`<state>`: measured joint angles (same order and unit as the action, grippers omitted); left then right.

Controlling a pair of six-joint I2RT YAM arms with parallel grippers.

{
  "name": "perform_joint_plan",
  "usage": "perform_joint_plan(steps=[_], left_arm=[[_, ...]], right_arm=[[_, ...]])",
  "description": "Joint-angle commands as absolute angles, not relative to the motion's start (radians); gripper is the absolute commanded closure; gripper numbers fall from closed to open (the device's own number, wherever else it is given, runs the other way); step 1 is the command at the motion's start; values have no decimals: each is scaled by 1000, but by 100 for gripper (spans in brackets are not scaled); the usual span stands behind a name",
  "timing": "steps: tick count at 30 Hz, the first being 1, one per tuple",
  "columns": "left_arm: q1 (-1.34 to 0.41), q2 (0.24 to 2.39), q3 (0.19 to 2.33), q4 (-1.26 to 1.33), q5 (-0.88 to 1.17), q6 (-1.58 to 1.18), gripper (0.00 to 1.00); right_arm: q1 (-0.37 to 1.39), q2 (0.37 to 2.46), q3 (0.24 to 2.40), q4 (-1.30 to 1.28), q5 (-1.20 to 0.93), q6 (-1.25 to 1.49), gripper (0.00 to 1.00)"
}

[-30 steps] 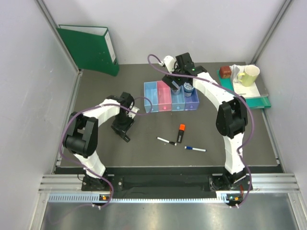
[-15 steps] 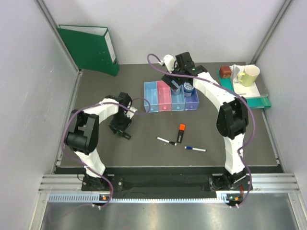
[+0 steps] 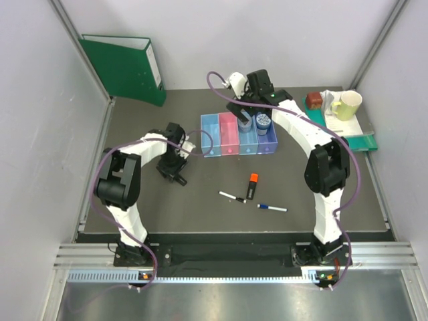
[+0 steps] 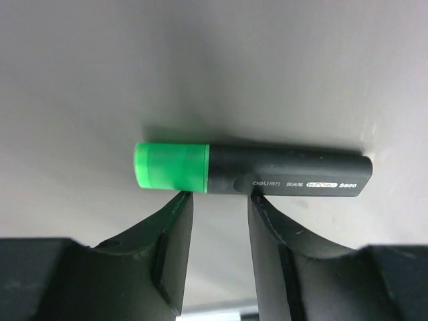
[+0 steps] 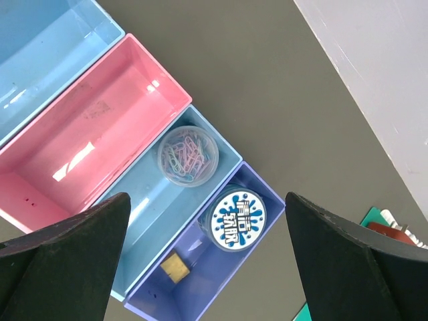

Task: Sort the stationery into containers
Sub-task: Move the pen to the center of the board.

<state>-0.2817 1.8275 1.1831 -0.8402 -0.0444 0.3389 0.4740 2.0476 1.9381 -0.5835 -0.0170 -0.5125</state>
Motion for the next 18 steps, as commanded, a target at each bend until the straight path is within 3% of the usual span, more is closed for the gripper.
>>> perform_joint_plan(steps=[1,11,18], left_arm=[[-276,1858,1261,-686,-5,382,57],[-279,1893,1287,-574,9,563,58],[-281,1781,1344,-719,93,514,58]], right_arm=[[488,1982,1937,-549,-8,-508,2],[488,1957,1902,-549,-3,-529,2],[488,1942,1882,-545,21,-535,2]])
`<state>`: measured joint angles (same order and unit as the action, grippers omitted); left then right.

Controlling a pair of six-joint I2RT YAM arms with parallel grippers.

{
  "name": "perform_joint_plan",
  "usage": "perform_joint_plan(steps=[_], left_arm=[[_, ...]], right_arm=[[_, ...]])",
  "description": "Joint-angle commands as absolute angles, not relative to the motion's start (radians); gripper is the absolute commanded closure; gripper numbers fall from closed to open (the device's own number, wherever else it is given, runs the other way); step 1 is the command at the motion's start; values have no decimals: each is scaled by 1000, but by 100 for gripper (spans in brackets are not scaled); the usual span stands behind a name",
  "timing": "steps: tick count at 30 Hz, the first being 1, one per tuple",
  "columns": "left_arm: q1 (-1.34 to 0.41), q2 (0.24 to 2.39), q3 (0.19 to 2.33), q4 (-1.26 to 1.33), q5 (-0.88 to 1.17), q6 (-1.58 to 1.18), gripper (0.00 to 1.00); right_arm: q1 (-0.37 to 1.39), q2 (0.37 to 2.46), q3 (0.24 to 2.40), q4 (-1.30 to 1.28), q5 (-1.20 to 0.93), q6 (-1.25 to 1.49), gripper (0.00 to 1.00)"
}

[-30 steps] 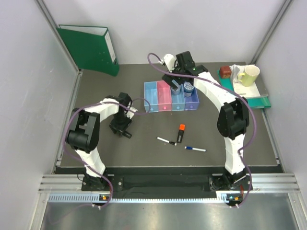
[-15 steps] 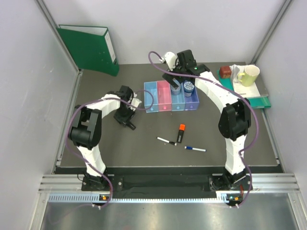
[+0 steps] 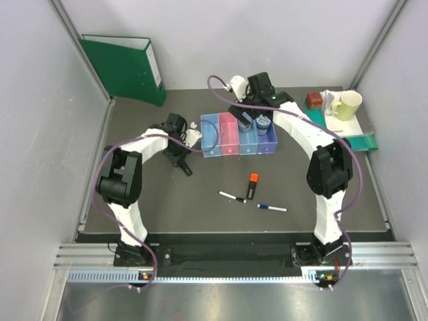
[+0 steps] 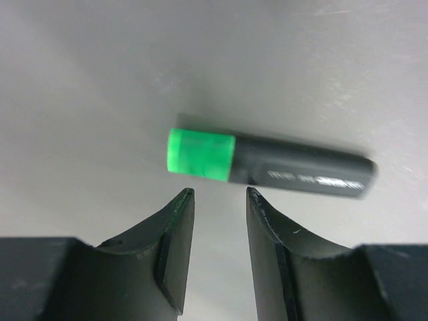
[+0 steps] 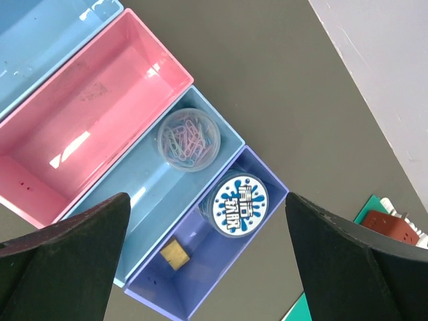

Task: Sort the stationery into containers
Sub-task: Move the pen to the center of the board.

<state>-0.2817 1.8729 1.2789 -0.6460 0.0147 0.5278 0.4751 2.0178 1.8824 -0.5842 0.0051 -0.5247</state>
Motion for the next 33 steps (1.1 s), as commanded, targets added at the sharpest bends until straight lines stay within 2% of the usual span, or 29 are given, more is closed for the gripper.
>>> perform_joint_plan(steps=[1,7,12,24,33], left_arm=[[-284,1767,1356,-738,115,496,58],[-317,1680,1382,-726,273,428,57],[-342,1732,1318,-622,330,430,57],[-347,1888,1259,-566,244,498,58],[-344,1804,1226,-672,176,555,59]], right_arm=[[488,1944,1884,-542,21,-537,2],[488,1959,1911,-541,23,-531,2],[488,1960,1927,-548,26,-528,2],[477,1936,1925,-554,21,-525,2],[474,1910,1904,-633,-21,-552,0]])
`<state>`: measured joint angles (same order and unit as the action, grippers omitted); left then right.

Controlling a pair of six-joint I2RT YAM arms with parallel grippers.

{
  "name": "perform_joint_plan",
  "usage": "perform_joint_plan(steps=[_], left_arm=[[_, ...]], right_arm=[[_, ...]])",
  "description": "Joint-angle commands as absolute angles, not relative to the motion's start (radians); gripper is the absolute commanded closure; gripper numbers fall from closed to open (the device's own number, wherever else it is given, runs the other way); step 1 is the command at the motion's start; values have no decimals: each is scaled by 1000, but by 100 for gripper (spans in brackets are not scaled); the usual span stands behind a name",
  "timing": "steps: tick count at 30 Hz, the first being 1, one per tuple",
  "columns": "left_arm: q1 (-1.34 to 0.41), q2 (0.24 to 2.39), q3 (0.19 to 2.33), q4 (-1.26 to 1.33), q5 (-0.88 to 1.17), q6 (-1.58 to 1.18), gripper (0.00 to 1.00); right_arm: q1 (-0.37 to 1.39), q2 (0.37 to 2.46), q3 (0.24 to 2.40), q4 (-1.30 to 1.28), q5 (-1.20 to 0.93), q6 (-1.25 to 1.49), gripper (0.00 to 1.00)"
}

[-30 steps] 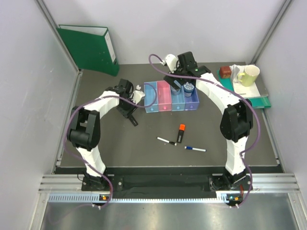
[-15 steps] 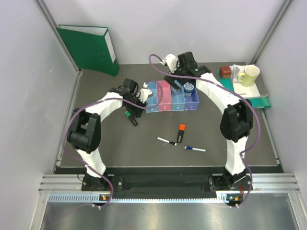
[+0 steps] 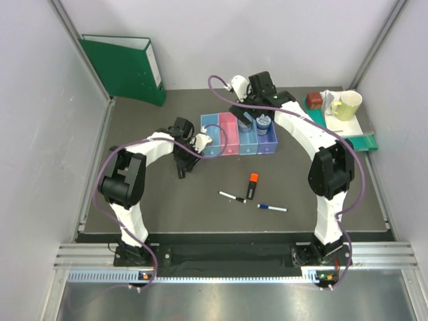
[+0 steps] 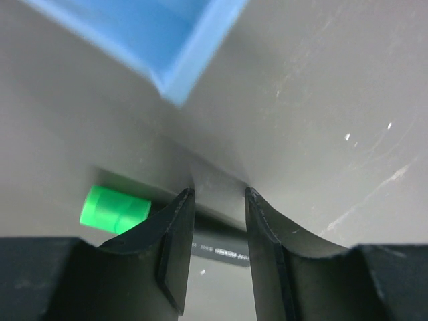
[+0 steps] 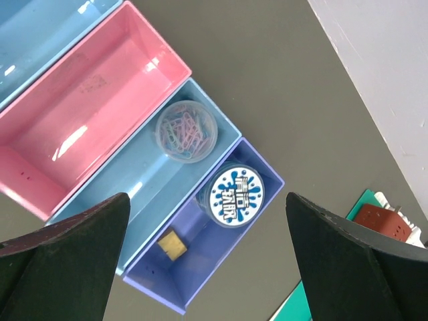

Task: Sort the stationery into containers
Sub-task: Move the pen to the center of the board.

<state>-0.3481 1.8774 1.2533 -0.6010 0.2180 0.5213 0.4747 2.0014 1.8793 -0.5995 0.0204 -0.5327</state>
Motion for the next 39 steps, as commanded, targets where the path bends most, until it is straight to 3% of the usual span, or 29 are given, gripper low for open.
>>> perform_joint_plan(steps=[1,7,13,19,39], left_arm=[[-344,1789,1227,-681,173,545,59],[-344,1614,1243,-752,187,420,59],[-344,1523,1224,-749,108,367,58],[-339,1598,1195,-782,12,319,59],[-314,1901,1288,-807,15,238,57]], right_arm=[[471,1905,1904,-693,-32,-558,0],[433,1772,1771,-886,-113,-523,0],[420,1646,1557,-897,-178,-312,0],[419,1661,1436,-853,-354,-39,0],[511,1788,1246,-746,-354,290,0]])
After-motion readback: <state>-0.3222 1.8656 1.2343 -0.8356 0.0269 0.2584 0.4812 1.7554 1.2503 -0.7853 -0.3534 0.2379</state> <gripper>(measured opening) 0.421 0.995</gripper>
